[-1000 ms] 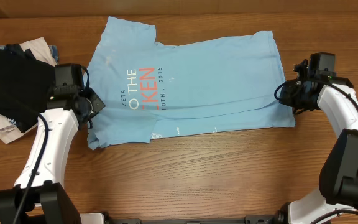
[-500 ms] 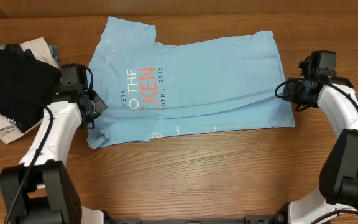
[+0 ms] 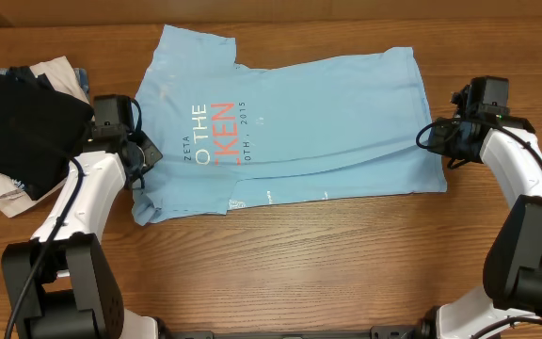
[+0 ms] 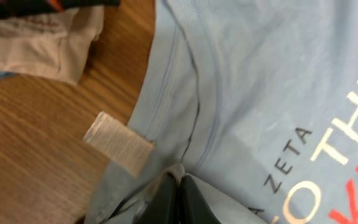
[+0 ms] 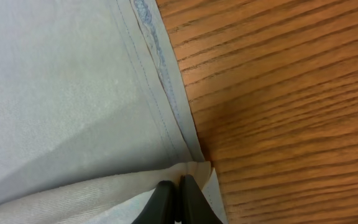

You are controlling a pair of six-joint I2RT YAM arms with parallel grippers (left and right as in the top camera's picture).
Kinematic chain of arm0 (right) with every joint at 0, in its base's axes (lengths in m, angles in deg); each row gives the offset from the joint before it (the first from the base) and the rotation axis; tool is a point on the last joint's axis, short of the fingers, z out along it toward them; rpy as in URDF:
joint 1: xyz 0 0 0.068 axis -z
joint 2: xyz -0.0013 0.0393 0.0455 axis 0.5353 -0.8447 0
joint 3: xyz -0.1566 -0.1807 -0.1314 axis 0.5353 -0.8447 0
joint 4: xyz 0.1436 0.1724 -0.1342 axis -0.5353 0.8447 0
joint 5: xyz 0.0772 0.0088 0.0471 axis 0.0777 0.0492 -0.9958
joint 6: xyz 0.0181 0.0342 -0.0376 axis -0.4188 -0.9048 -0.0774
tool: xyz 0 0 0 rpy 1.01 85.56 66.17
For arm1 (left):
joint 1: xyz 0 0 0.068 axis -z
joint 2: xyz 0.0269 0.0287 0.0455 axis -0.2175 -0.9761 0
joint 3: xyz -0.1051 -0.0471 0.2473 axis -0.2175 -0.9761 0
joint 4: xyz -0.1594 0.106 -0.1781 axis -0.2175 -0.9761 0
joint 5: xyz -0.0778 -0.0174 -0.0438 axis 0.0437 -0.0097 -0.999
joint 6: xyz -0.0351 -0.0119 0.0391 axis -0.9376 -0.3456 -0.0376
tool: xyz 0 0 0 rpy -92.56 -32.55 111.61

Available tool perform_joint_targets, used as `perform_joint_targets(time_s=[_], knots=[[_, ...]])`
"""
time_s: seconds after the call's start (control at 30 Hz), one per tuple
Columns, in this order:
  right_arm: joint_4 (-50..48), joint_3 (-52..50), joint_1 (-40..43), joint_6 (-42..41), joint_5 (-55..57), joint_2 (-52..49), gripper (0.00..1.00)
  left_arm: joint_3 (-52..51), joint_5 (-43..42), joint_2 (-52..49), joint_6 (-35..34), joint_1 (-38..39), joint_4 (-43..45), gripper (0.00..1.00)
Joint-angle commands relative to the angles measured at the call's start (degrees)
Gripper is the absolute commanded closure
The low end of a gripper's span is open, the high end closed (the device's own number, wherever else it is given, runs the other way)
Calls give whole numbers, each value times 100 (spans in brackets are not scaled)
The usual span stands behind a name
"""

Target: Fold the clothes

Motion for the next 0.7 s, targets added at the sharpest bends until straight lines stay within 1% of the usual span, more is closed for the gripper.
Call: perform_joint_targets(time_s=[0.0, 0.43, 0.53, 0.67], knots=[[-11, -7, 4, -42, 94, 9, 95, -35, -188, -33, -72, -31, 192, 96], [55, -7, 4, -42, 94, 9, 95, -35, -188, -48, -70, -31, 739, 95], [57, -7, 4, -42, 94, 9, 95, -37, -186, -48, -70, -31, 850, 90], [57, -7, 4, -42, 94, 9, 96, -35, -184, -48, -70, -31, 892, 90]])
